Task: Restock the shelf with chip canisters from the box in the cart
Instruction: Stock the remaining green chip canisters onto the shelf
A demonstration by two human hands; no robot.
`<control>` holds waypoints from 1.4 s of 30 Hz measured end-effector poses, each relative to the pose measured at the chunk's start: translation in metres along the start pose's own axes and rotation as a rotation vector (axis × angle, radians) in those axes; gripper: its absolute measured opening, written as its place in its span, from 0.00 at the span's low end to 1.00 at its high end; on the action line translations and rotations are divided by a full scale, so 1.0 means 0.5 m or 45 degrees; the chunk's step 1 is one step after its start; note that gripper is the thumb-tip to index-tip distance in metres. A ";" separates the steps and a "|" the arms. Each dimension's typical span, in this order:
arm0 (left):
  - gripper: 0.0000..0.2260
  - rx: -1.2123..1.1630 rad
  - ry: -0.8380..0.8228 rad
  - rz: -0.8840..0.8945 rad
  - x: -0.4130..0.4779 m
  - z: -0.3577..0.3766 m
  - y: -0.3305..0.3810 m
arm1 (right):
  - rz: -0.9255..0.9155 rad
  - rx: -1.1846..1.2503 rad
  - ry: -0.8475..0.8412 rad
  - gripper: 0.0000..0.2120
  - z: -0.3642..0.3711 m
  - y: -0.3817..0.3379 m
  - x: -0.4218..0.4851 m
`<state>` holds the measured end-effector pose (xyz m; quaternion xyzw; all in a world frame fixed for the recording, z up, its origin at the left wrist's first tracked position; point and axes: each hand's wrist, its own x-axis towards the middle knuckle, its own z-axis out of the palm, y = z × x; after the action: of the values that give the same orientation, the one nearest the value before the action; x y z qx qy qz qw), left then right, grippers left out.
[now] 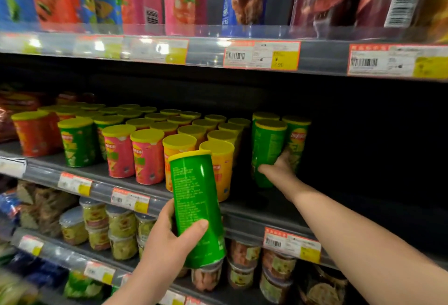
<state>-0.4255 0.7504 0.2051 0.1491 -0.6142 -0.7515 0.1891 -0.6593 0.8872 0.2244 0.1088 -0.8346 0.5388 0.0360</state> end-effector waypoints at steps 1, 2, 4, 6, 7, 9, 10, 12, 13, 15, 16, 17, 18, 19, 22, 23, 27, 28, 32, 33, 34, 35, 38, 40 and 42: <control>0.15 0.003 -0.002 0.006 0.004 -0.001 0.001 | 0.013 -0.032 -0.022 0.41 -0.002 0.004 0.000; 0.15 0.006 -0.007 0.015 0.007 -0.001 0.004 | 0.012 -0.069 -0.022 0.41 -0.005 0.007 -0.002; 0.19 0.008 -0.028 0.042 0.014 -0.002 0.007 | 0.008 -0.121 0.016 0.42 -0.007 0.009 -0.006; 0.17 -0.001 -0.041 0.057 0.021 -0.001 0.010 | 0.032 -0.124 0.017 0.43 -0.007 0.010 -0.005; 0.18 -0.015 -0.050 0.059 0.025 -0.002 0.011 | 0.056 -0.122 -0.009 0.42 -0.007 0.011 -0.003; 0.20 -0.039 -0.060 0.062 0.032 -0.005 0.014 | 0.084 -0.174 -0.075 0.40 -0.008 0.010 -0.004; 0.22 -0.044 -0.066 0.066 0.034 -0.006 0.016 | 0.094 -0.203 -0.080 0.41 -0.009 0.012 -0.005; 0.25 -0.051 -0.083 0.072 0.041 -0.010 0.018 | 0.096 -0.218 -0.041 0.44 -0.008 0.014 -0.005; 0.27 -0.051 -0.095 0.073 0.042 -0.011 0.019 | 0.100 -0.214 -0.035 0.45 -0.006 0.013 -0.007; 0.29 -0.063 -0.107 0.069 0.046 -0.016 0.019 | 0.129 -0.208 -0.076 0.45 -0.002 0.008 -0.010; 0.29 -0.061 -0.109 0.063 0.046 -0.018 0.021 | 0.140 -0.208 -0.098 0.44 0.000 0.005 -0.011; 0.28 -0.047 -0.113 0.064 0.048 -0.022 0.020 | 0.144 -0.205 -0.096 0.43 0.002 0.004 -0.010; 0.25 -0.034 -0.112 0.070 0.052 -0.026 0.019 | 0.143 -0.204 -0.063 0.43 0.003 0.003 -0.008; 0.22 -0.025 -0.112 0.074 0.055 -0.028 0.017 | 0.143 -0.202 -0.022 0.44 0.004 0.004 -0.006; 0.19 -0.047 -0.118 0.062 0.061 -0.032 0.018 | 0.173 -0.196 -0.041 0.45 0.005 -0.002 -0.009; 0.19 -0.056 -0.125 0.059 0.063 -0.033 0.018 | 0.183 -0.201 -0.054 0.43 0.006 -0.002 -0.008; 0.17 -0.068 -0.123 0.066 0.070 -0.037 0.019 | 0.170 -0.248 0.030 0.36 0.009 0.000 -0.003; 0.17 -0.070 -0.123 0.068 0.072 -0.037 0.019 | 0.170 -0.255 0.052 0.36 0.012 0.000 -0.002; 0.17 -0.064 -0.135 0.077 0.078 -0.041 0.018 | 0.188 -0.298 0.122 0.33 0.026 -0.005 0.012; 0.17 -0.061 -0.141 0.077 0.079 -0.042 0.018 | 0.194 -0.317 0.141 0.31 0.029 -0.005 0.016; 0.17 -0.054 -0.142 0.079 0.081 -0.043 0.017 | 0.204 -0.342 0.153 0.30 0.031 -0.007 0.020; 0.17 -0.049 -0.139 0.083 0.082 -0.044 0.016 | 0.222 -0.367 0.154 0.29 0.033 -0.009 0.024; 0.17 -0.036 -0.146 0.095 0.085 -0.045 0.016 | 0.273 -0.475 0.162 0.31 0.037 -0.018 0.035; 0.17 -0.029 -0.155 0.101 0.087 -0.047 0.017 | 0.291 -0.552 0.183 0.31 0.039 -0.024 0.043; 0.17 -0.025 -0.156 0.106 0.089 -0.049 0.018 | 0.295 -0.599 0.198 0.31 0.042 -0.027 0.049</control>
<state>-0.4529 0.7069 0.2096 0.0752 -0.6229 -0.7567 0.1836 -0.6790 0.8593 0.2322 -0.0405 -0.9384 0.3374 0.0622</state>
